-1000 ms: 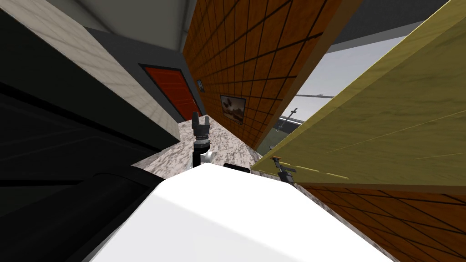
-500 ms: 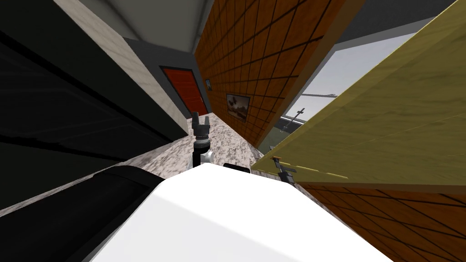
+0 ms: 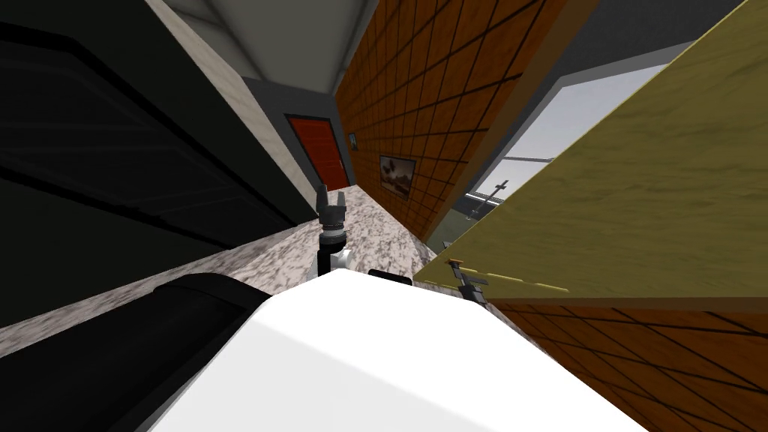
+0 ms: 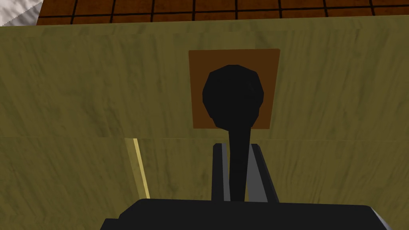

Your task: Pull the door open

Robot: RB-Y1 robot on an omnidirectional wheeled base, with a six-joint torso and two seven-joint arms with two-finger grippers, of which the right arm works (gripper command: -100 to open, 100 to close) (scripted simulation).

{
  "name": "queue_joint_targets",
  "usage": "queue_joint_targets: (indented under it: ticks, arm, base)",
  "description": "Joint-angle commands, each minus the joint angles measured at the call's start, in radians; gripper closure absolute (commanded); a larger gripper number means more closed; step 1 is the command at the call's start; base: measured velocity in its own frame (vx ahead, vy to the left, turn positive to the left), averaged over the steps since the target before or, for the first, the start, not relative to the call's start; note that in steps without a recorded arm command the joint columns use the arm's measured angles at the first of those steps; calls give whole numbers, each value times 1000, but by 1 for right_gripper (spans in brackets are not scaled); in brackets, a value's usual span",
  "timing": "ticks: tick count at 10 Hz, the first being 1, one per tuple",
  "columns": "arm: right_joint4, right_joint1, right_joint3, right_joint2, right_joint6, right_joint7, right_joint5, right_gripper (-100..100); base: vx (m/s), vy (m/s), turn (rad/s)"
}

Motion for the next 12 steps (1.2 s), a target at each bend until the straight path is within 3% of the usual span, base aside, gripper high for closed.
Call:
queue_joint_targets:
  ticks: [1,10,12]
  arm:
    - [10,-2,4,-2,-11,-4,-1,100]
    - [64,-9,25,-20,-73,-20,-10,100]
    - [67,-12,30,-17,-71,-20,-8,100]
  base:
    - [-194,-55,175]
    - [-201,-58,148]
    - [-97,-30,84]
